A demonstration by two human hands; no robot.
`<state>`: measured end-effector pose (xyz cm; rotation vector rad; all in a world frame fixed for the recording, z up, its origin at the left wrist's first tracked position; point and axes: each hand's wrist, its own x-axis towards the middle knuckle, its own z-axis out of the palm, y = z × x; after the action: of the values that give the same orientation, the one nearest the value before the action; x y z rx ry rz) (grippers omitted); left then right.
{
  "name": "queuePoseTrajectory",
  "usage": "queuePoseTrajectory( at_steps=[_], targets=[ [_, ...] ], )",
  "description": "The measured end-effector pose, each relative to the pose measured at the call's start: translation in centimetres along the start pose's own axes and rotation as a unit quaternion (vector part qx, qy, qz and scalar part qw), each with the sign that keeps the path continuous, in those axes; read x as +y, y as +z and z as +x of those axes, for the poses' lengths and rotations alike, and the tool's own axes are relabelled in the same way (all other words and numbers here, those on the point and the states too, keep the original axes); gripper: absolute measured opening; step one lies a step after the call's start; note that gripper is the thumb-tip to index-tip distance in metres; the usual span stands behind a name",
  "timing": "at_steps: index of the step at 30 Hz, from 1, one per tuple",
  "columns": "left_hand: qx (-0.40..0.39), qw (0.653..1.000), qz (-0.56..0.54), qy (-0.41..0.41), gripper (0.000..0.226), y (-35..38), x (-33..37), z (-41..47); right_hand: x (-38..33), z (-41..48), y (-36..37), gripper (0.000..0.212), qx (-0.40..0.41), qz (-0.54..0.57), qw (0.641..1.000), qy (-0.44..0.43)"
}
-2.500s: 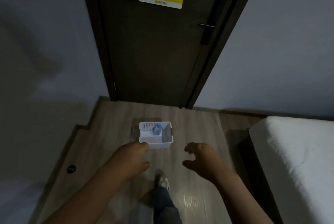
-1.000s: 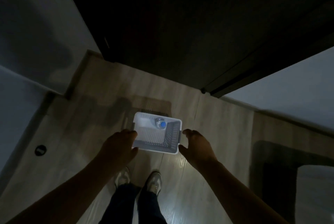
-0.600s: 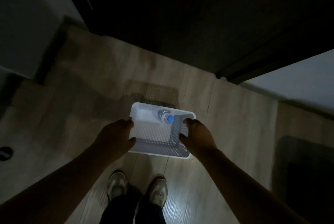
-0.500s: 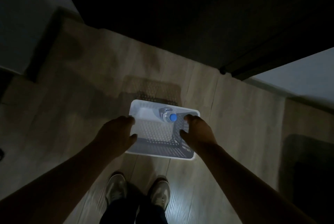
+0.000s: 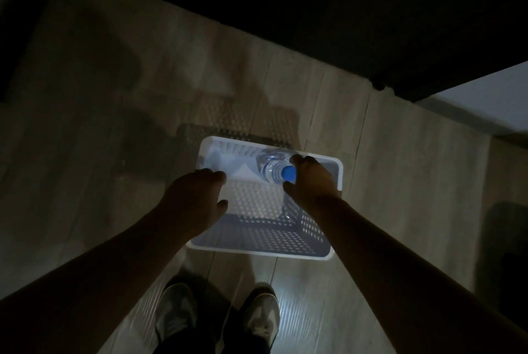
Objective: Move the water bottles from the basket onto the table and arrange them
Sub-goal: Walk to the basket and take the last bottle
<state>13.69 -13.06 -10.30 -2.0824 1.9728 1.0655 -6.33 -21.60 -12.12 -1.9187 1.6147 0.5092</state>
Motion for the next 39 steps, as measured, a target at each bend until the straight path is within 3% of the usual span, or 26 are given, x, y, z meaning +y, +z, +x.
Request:
queuePoseTrajectory(
  at_steps=[6,11,19,27,34,39],
  targets=[
    [-0.013,1.000,0.014,0.005,0.036,0.6,-0.9,0.6,-0.2,1.4,2.1,0.052,-0.004,-0.036,0.999,0.002],
    [-0.017,1.000,0.014,0.011,0.037,0.8,-0.9,0.5,-0.3,1.5,2.3,0.042,0.041,-0.002,0.999,0.013],
    [-0.031,0.999,0.003,0.009,0.039,-1.5,0.5,-2.1,0.0,-2.5,-0.4,0.042,0.024,0.032,0.999,0.011],
    [-0.021,0.999,-0.045,-0.001,0.040,-9.4,4.1,-9.3,-2.6,-13.2,-8.1,0.037,0.088,0.114,0.988,0.056],
    [0.048,0.993,-0.043,0.095,0.033,-19.6,8.5,-17.9,-5.6,-23.9,-18.4,0.034,0.146,0.168,0.974,0.033],
    [-0.003,0.998,-0.050,0.032,0.034,-27.0,12.3,-22.7,-8.3,-30.9,-26.5,0.035,0.184,0.184,0.965,0.001]
  ],
)
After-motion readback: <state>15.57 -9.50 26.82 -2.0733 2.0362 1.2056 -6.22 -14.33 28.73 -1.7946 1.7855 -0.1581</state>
